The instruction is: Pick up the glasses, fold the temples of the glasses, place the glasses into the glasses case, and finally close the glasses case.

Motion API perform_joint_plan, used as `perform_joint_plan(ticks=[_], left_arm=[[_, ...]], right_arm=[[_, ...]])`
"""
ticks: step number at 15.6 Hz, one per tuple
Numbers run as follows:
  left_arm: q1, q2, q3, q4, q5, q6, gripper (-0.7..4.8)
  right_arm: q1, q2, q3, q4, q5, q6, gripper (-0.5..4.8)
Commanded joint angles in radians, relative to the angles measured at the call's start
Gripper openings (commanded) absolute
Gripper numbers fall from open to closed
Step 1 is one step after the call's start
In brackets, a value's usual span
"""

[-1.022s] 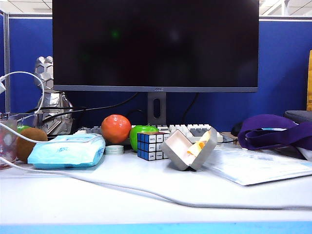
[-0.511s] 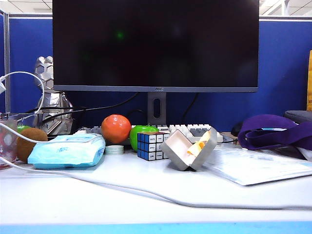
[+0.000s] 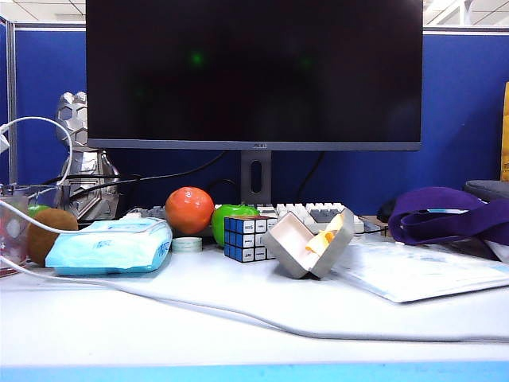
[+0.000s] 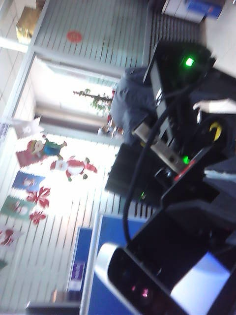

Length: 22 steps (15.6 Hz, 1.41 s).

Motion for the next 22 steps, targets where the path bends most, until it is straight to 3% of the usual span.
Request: perform_joint_plan(ticks=[1,4,7,8,9,11,13,17,18,19,20,22], left_arm=[[0.004,0.0,-0.005,0.045,-0.087,0.006,-0.06],[0.024,-0.024,-0.005,0.046,-0.117,0.007,-0.06],[0.072,-0.027,-0.005,-0.098,-0.172,0.036,-0.06],[0.073,-0.027,-0.005,-0.236,-0.239,0.101,-0.06],[0.074,-0.028,-0.005,-0.456,-0.386,0.207,-0.06],[0.071,-0.02,-0.005,-0.727,-0.66,0.349,-0.06],[0.052,0.028,-0.005,-0.877,-0.822,0.385,-0.06],[0.05,0.212,-0.005,-0.907,-0.829,0.346,-0.05],[0.05,0.25,-0.005,-0.923,-0.855,0.328,0.19],[0.05,0.282,-0.005,-0.935,-0.873,0.32,1.07],[0.049,0.336,-0.005,-0.95,-0.876,0.32,2.41],[0.049,0.404,-0.005,-0.961,-0.89,0.304,2.46]], right_arm=[[0.0,-0.01,0.01,-0.073,0.001,-0.129,-0.06],[-0.045,-0.01,0.01,-0.204,0.052,-0.235,-0.05],[-0.175,-0.014,0.01,-0.223,0.098,-0.266,-0.05],[-0.2,-0.014,0.01,-0.224,0.1,-0.27,-0.05],[-0.24,-0.015,0.01,-0.224,0.1,-0.304,-0.05],[-0.277,-0.019,0.01,-0.227,0.113,-0.343,-0.06],[-0.295,-0.019,0.01,-0.238,0.148,-0.41,-0.05],[-0.299,-0.019,0.01,-0.286,0.169,-0.445,-0.05],[-0.299,-0.019,0.01,-0.286,0.168,-0.445,-0.06],[-0.298,-0.019,0.01,-0.287,0.168,-0.445,-0.06],[-0.298,-0.019,0.01,-0.287,0.168,-0.445,-0.06],[-0.298,-0.02,0.01,-0.293,0.166,-0.444,-0.06]])
